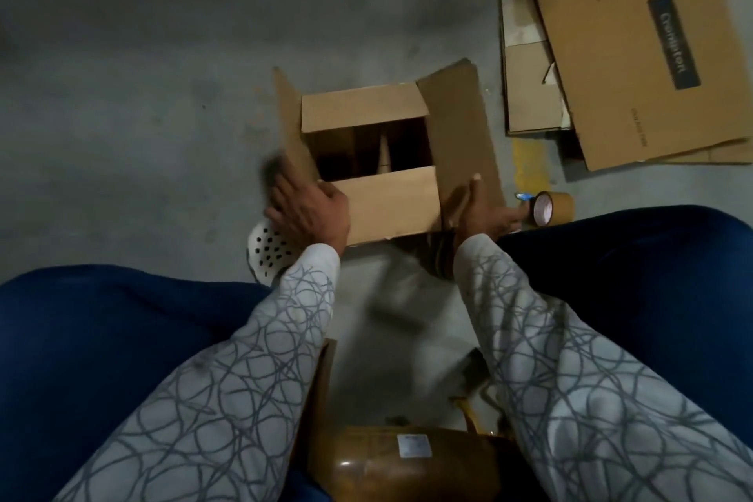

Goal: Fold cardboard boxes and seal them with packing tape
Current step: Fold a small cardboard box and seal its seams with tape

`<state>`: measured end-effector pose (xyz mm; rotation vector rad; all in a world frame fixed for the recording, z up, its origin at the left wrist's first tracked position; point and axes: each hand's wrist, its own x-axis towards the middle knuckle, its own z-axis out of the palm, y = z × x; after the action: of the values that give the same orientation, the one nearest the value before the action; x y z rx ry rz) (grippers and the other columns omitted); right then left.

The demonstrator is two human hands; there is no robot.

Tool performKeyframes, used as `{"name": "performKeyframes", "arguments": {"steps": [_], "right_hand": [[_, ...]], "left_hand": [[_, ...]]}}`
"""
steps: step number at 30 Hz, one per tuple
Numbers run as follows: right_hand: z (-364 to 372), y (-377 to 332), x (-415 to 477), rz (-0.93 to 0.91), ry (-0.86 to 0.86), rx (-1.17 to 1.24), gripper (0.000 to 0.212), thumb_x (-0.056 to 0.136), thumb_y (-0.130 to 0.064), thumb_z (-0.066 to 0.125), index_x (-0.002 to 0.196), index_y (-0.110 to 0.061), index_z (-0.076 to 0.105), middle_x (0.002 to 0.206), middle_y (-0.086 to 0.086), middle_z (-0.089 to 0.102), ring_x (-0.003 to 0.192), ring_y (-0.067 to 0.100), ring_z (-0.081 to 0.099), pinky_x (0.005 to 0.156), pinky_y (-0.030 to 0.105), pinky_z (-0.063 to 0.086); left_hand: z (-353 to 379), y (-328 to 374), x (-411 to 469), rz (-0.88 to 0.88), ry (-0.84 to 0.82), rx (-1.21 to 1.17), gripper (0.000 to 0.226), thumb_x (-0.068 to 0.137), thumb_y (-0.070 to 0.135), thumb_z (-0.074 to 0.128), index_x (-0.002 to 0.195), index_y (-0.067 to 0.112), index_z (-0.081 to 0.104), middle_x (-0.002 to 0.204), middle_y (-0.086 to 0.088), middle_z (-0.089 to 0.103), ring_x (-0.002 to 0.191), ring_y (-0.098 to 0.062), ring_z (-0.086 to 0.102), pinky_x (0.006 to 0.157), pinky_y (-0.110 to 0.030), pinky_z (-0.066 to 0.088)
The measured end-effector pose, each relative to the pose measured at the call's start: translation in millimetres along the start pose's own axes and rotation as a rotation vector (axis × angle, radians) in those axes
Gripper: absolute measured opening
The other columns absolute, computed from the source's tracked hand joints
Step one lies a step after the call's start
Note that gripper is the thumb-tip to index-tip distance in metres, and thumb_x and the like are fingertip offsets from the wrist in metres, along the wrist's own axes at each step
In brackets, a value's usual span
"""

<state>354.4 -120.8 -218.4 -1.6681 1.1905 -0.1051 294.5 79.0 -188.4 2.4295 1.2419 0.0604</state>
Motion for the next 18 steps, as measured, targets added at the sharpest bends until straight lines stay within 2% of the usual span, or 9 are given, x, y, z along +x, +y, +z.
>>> {"name": "performKeyframes", "arguments": {"steps": [2,3,4,6,7,10,13,16,18], "right_hand": [[-7.3,4.8,-6.2,-0.166,-0.148,-0.091,0.056,0.092,-0.050,0.068,0.138,-0.020,0.057,0.134,0.008,0.061,0.125,0.030,0.058,0.102,0.030,0.043],[-11.0,8.1,-11.9,-0.269,-0.261,-0.177,0.048,0.095,-0.056,0.061,0.131,-0.024,0.063,0.128,0.005,0.064,0.119,0.028,0.061,0.102,0.034,0.046],[-15.3,10.5,-19.7,-0.398,-0.365,-0.311,0.049,0.095,-0.062,0.056,0.129,-0.028,0.065,0.127,0.003,0.063,0.118,0.026,0.060,0.103,0.039,0.047],[-20.6,18.3,-28.9,-0.617,-0.496,-0.578,0.059,0.094,-0.069,0.049,0.140,-0.031,0.055,0.136,0.003,0.054,0.124,0.026,0.054,0.104,0.044,0.044],[-22.2,20.9,-30.6,-0.662,-0.539,-0.642,0.064,0.095,-0.069,0.047,0.147,-0.033,0.046,0.142,0.003,0.049,0.128,0.027,0.051,0.104,0.047,0.042],[-23.1,29.6,-23.6,-0.699,-0.673,-0.667,0.066,0.099,-0.064,0.044,0.157,-0.041,0.021,0.154,-0.001,0.041,0.135,0.027,0.048,0.107,0.050,0.041],[-20.2,33.0,-21.3,-0.780,-0.699,-0.592,0.057,0.108,-0.042,0.038,0.161,-0.033,0.019,0.160,-0.002,0.037,0.142,0.012,0.038,0.116,0.034,0.033],[-20.8,32.4,-28.3,-0.819,-0.701,-0.503,0.052,0.111,-0.030,0.034,0.161,-0.028,0.022,0.162,-0.005,0.034,0.139,-0.005,0.027,0.115,0.006,0.017],[-20.9,36.4,-29.7,-0.826,-0.682,-0.484,0.051,0.111,-0.028,0.034,0.161,-0.025,0.024,0.162,-0.004,0.035,0.140,-0.004,0.027,0.109,-0.001,0.013]], "left_hand": [[2.1,6.7,-18.7,0.115,-0.064,-0.047,0.081,0.089,0.027,0.060,0.159,0.014,0.024,0.157,-0.012,0.040,0.135,-0.032,0.045,0.108,-0.048,0.035],[3.9,7.0,-25.5,0.140,-0.102,-0.065,0.084,0.090,0.028,0.061,0.161,0.016,0.019,0.162,-0.010,0.032,0.139,-0.032,0.042,0.110,-0.047,0.035],[4.3,5.3,-29.8,0.156,-0.132,-0.084,0.087,0.091,0.028,0.061,0.163,0.018,0.014,0.166,-0.007,0.024,0.143,-0.032,0.038,0.113,-0.047,0.033],[3.5,-3.4,-30.1,0.183,-0.171,-0.133,0.090,0.094,0.026,0.062,0.164,0.023,0.006,0.170,-0.003,0.016,0.149,-0.031,0.031,0.117,-0.048,0.031],[3.4,-8.9,-27.8,0.186,-0.190,-0.173,0.090,0.095,0.024,0.062,0.164,0.024,0.004,0.169,-0.005,0.019,0.148,-0.031,0.033,0.117,-0.049,0.033],[1.7,-21.5,-24.0,0.170,-0.241,-0.232,0.092,0.096,0.019,0.062,0.163,0.029,-0.001,0.153,-0.018,0.044,0.134,-0.037,0.049,0.106,-0.047,0.041],[3.9,-27.0,-21.6,0.173,-0.267,-0.242,0.096,0.090,0.002,0.058,0.163,0.035,0.005,0.133,-0.020,0.055,0.116,-0.036,0.058,0.091,-0.039,0.046],[8.2,-26.1,-22.6,0.191,-0.260,-0.304,0.101,0.082,-0.009,0.058,0.162,0.033,0.013,0.146,-0.017,0.050,0.126,-0.034,0.055,0.096,-0.033,0.045],[11.7,-26.0,-26.8,0.211,-0.231,-0.306,0.101,0.080,-0.011,0.058,0.163,0.030,0.016,0.150,-0.015,0.047,0.129,-0.033,0.053,0.098,-0.033,0.045]]}}
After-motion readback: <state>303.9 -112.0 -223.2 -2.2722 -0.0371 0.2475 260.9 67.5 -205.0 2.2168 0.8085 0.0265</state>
